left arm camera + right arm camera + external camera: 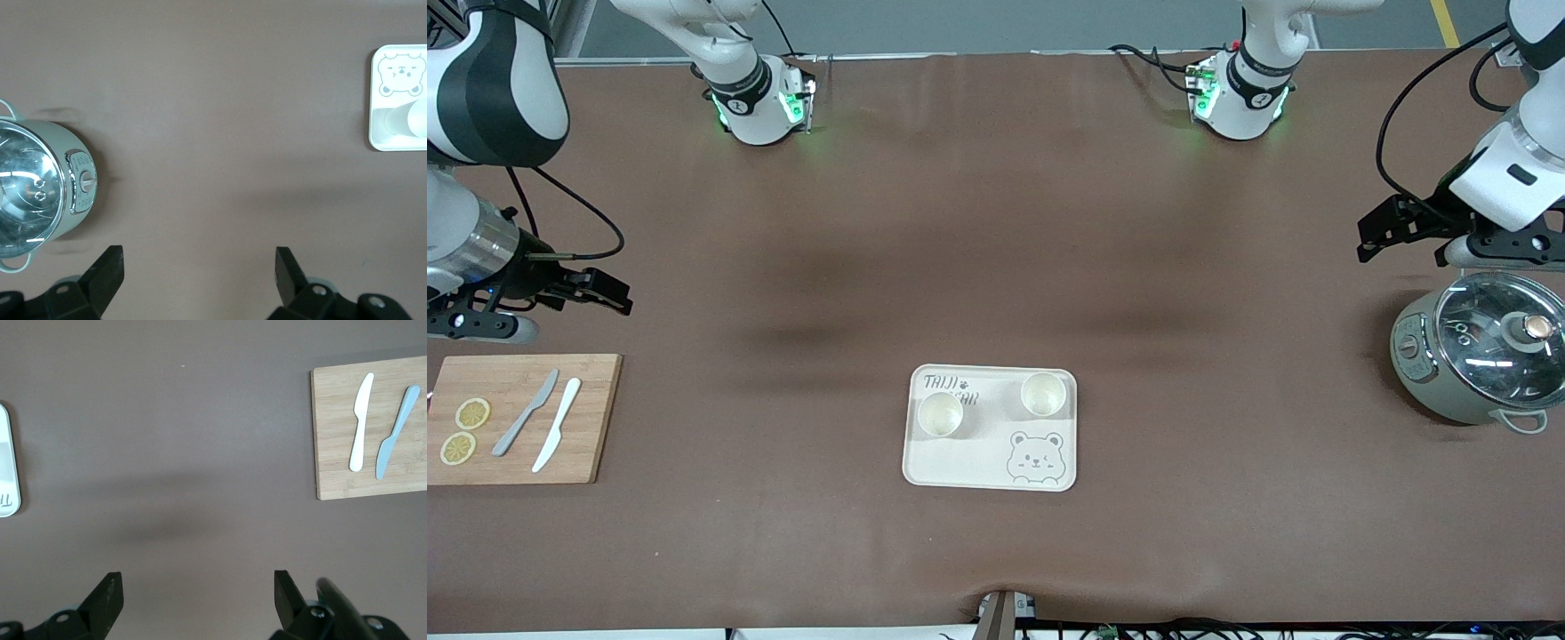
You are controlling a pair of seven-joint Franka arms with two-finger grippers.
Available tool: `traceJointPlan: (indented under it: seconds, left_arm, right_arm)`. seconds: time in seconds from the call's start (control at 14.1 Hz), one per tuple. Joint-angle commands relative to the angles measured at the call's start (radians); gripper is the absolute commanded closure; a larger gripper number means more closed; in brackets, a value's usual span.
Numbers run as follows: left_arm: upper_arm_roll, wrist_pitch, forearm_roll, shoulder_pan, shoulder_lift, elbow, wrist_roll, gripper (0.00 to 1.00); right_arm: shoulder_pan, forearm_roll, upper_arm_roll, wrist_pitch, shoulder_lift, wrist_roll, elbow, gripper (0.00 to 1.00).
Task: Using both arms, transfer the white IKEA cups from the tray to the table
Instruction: 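Move the left gripper from rest toward the white cups on the tray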
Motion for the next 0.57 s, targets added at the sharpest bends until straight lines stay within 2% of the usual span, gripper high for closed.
traceJointPlan:
  seconds: [0.0,0.21,0.43,0.5]
  left_arm:
    - [-0.011,-0.001,0.018,-0.006,0.032,0.02,0.009,0.0]
    - [-0.034,0.005,0.015,-0.004,0.048,0.019,-0.017,0.0]
    - [-0.04,0.083,0.001,-0.007,0.069,0.005,-0.064,0.0]
    - [-0.064,0.104,-0.004,-0.009,0.081,0.008,-0.096,0.0]
  right_arm:
    - [0.005,-0.018,0.001,0.006,-0.023,0.021,-0.024,0.0]
    - [0.005,-0.018,0.001,0.009,-0.023,0.021,-0.024,0.0]
    - [0.005,-0.018,0.001,0.009,-0.023,0.021,-0.024,0.0]
    - [0.003,-0.018,0.001,0.009,-0.023,0.021,-0.023,0.0]
